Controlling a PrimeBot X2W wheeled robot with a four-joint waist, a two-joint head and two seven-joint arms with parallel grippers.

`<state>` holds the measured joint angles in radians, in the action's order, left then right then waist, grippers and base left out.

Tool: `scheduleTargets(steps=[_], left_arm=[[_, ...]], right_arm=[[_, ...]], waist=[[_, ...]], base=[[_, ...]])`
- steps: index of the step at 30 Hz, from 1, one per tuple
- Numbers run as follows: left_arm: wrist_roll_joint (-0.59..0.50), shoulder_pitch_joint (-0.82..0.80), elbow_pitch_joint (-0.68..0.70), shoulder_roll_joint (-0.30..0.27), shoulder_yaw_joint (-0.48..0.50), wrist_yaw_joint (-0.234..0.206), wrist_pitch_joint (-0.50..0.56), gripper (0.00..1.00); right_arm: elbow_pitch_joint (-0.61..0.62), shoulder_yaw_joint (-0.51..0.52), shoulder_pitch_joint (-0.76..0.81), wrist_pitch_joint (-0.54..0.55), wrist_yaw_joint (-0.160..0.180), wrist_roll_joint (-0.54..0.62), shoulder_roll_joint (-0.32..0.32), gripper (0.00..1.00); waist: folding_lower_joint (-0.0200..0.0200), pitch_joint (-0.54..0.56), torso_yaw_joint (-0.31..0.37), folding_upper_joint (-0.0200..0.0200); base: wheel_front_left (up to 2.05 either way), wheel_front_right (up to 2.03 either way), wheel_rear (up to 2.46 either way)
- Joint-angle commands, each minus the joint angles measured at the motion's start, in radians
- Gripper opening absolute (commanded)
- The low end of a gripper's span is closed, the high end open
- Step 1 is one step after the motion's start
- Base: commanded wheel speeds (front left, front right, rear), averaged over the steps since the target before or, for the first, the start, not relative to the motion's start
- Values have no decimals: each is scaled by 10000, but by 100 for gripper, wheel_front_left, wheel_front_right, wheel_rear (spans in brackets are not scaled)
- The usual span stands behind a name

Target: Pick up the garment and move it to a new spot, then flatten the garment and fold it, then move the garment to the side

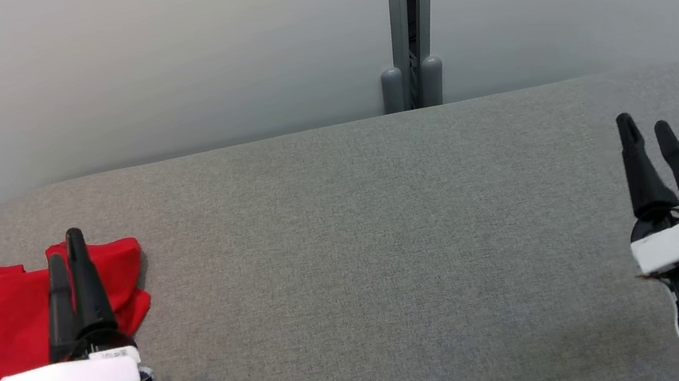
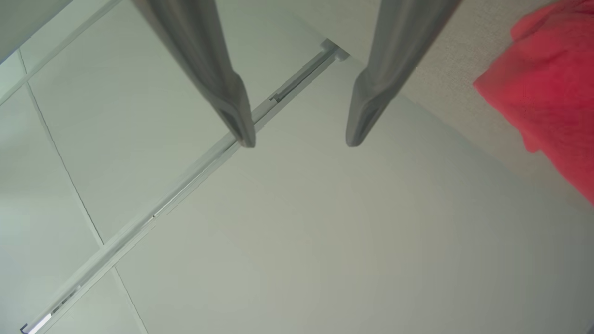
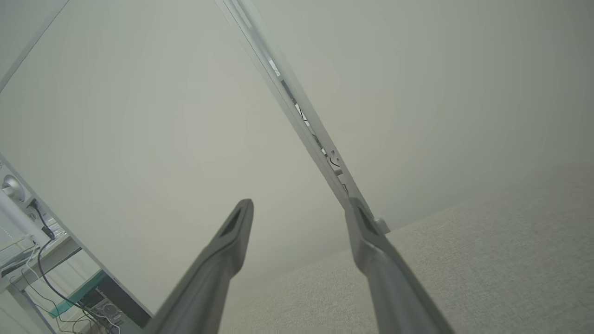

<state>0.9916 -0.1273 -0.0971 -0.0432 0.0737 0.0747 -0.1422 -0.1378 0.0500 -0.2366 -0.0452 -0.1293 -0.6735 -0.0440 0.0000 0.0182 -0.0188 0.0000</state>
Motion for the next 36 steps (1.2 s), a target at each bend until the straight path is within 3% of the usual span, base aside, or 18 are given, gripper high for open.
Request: scheduleTargets(steps=[1, 17, 28, 36], left_arm=[[-736, -29, 436, -48, -155, -247, -90, 100], [-5368, 583, 497, -174, -2152, -1340, -394, 100], [-6502, 828, 131, -512, -2631, -2309, -597, 100], [-6846, 954, -175, -517, -2949, -2310, -738, 100]], right_arm=[[252, -203, -30, -179, -12, 593, -68, 100], [-185, -693, 430, -730, -13, 2595, -46, 100], [-937, -820, 626, -1090, -15, 3398, -52, 100], [-1399, -999, 570, -1327, -17, 4066, -67, 100]], waist=[[0, -1, 4, 0], [0, 61, 51, 0], [0, 205, -4, 0], [0, 258, -30, 0]], base=[[0, 0, 0], [0, 0, 0], [0, 0, 0], [0, 0, 0]])
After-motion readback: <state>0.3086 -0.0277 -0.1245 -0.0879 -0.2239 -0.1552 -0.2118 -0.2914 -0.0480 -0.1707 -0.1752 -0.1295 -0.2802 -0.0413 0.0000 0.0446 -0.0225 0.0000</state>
